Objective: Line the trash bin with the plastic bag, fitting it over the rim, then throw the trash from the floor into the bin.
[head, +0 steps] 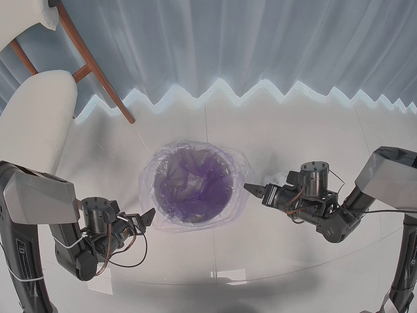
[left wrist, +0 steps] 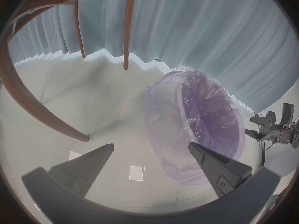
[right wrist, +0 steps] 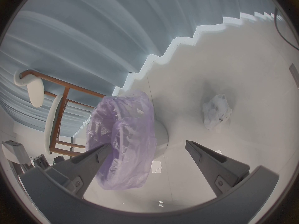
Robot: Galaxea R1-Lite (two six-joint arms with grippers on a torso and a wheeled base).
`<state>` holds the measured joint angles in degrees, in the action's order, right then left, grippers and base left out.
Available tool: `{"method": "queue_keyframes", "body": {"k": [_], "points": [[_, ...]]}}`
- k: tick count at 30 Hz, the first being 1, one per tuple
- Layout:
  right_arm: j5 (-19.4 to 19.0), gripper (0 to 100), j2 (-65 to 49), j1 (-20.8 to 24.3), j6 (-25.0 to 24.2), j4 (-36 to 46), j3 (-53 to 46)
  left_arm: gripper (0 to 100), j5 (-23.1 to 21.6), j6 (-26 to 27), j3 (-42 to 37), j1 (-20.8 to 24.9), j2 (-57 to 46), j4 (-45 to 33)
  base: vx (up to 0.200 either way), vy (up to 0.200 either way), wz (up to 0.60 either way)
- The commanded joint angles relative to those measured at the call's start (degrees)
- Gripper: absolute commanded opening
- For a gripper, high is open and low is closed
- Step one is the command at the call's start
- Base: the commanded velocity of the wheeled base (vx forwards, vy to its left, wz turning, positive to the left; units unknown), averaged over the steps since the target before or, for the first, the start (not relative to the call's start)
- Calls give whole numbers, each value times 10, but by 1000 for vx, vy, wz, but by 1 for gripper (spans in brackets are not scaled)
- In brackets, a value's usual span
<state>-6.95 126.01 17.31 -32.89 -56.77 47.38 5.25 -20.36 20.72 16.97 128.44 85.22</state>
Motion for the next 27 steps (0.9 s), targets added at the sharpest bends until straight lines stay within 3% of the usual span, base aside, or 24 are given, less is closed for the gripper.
{"method": "queue_keyframes", "body": {"k": [1, 14, 21, 27], "points": [[4, 100, 37, 1, 0, 2, 26, 100, 0, 1, 14, -1, 14, -2, 0, 0, 0], [4, 100, 68, 1, 3, 4, 59, 100, 2, 7, 59, -2, 43, -51, 0, 0, 0], [15, 100, 92, -10, 46, 3, 61, 100, 2, 50, 80, -7, 45, -83, 0, 0, 0], [20, 100, 114, -16, 53, 4, 84, 100, 2, 83, 114, -11, 45, -136, 0, 0, 0]]}}
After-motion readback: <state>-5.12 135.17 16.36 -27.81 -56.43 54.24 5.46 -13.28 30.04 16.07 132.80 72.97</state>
